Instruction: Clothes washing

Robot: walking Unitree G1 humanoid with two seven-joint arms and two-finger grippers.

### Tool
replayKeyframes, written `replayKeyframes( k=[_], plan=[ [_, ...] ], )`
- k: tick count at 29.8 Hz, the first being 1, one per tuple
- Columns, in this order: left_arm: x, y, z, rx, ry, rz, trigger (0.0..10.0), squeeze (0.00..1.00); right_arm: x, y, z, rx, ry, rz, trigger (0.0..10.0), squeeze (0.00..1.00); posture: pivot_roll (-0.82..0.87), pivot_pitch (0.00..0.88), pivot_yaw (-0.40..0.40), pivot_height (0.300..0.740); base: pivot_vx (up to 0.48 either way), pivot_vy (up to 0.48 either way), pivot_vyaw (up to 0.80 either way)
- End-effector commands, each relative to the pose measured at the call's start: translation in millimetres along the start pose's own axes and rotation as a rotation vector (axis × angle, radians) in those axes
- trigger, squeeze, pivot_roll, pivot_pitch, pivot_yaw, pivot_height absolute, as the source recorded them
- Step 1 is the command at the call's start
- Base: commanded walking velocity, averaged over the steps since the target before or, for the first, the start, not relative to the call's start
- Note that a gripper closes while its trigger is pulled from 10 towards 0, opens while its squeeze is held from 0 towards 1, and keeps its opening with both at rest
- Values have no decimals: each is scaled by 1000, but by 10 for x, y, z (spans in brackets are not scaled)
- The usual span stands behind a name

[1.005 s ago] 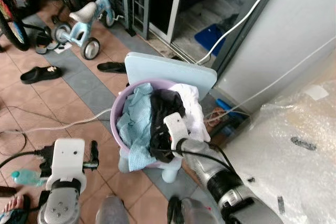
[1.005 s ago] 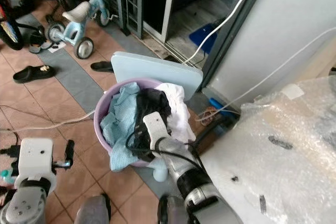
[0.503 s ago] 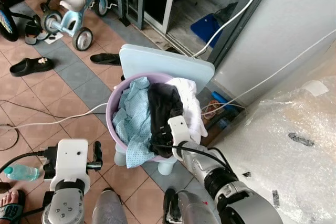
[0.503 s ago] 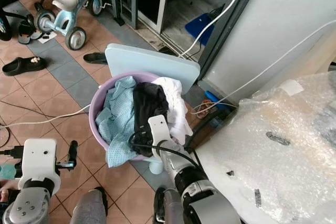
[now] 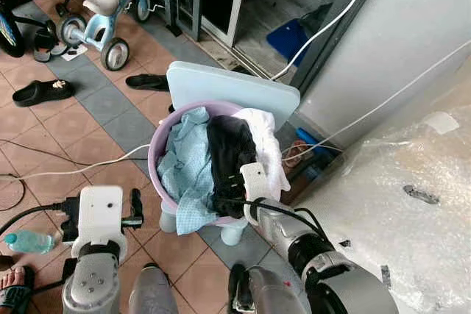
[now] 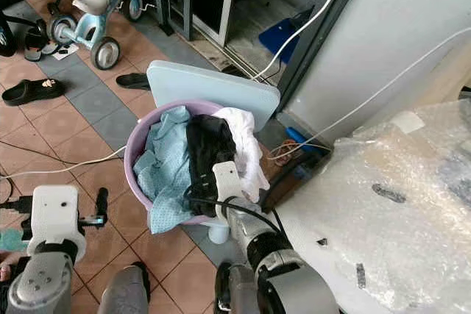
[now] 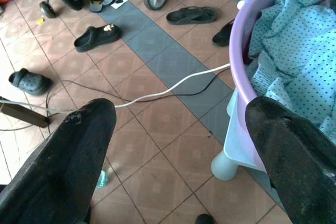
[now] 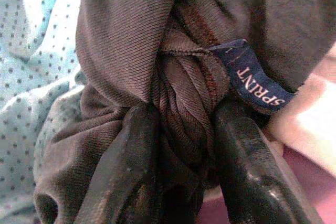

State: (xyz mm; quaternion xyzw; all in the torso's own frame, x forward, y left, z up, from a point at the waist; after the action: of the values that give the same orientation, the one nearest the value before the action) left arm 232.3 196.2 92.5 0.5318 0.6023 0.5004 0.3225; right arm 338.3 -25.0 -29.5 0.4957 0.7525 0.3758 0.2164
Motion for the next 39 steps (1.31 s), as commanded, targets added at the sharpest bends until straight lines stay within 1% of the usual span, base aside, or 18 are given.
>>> replayKeyframes(
  k=[1,8,13,16,17,18,19,22,25,27,28,29,30,32,33,34,37,39],
  plan=[
    [-42,-63,30,20,-10,-2,10000,0,90,68,23,-2,7,19,0,0,166,194,-158,740,0,0,0],
    [-44,-34,114,5,-7,-6,10000,0,-6,44,19,5,-24,58,0,0,163,158,-156,740,0,0,0],
    [-39,-15,193,-12,1,-8,10000,0,-68,90,16,-9,-36,99,0,0,156,118,-154,740,0,0,0],
    [-76,21,280,-31,-2,-15,10000,0,-138,247,8,-67,-43,140,0,0,146,76,-148,740,0,0,0],
    [-94,48,314,-42,-4,-19,10000,0,-173,367,-4,-114,-39,144,0,0,141,59,-144,740,0,0,0],
    [-94,48,314,-42,-4,-19,10000,0,-173,367,-4,-114,-39,144,0,0,141,59,-144,740,0,0,0],
    [-109,105,358,-71,2,-13,10000,0,-250,567,-43,-201,-41,152,0,0,133,35,-141,740,0,0,0],
    [-127,146,426,-90,6,-26,10000,0,-325,776,-107,-295,-35,161,0,0,117,5,-134,740,0,0,0],
    [-142,165,514,-103,5,-19,10000,0,-416,1014,-249,-417,-33,143,0,0,84,0,-121,740,0,0,0],
    [-175,169,566,-108,-8,-21,10000,0,-460,1166,-405,-519,-26,134,0,0,68,0,-108,740,0,0,0],
    [-195,177,590,-112,-18,-22,10000,0,-482,1227,-489,-565,-28,125,0,0,53,0,-97,740,0,0,0],
    [-256,219,623,-130,-42,-26,10000,0,-529,1308,-667,-641,-41,95,0,0,40,0,-86,740,0,0,0],
    [-256,219,623,-130,-42,-26,10000,0,-529,1308,-667,-641,-41,95,0,0,40,0,-86,740,0,0,0],
    [-333,265,661,-147,-60,-34,10000,0,-574,1350,-849,-704,-65,55,0,0,30,0,-74,740,0,0,0],
    [-333,265,661,-147,-60,-34,10000,0,-574,1350,-849,-704,-65,55,0,0,30,0,-74,740,0,0,0],
    [-398,321,691,-166,-71,-44,10000,0,-614,1330,-945,-715,-91,46,10000,0,22,0,-63,740,0,0,0],
    [-470,381,737,-184,-91,-54,10000,0,-723,1289,-1073,-733,-153,54,10000,0,5,0,-45,740,0,0,-712],
    [-494,394,764,-191,-101,-52,10000,0,-774,1259,-1111,-732,-177,57,10000,0,-3,0,-35,740,0,0,-716]
  ],
)
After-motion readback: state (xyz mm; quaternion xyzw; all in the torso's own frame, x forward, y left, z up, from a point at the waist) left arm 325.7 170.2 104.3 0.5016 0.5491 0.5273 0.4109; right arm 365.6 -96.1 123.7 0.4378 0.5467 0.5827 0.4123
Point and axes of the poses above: a point about 5 cm out from each wrist's last joint towards the gripper, its own z axis pointing out of the wrist towards the gripper, its own y axis along the axis of the wrist's last joint, x = y × z, the point moved 6 cm from there along z, pointing out of the wrist towards the gripper, and after that the axes turned 7 degrees about -z, right-handed, at the moved point
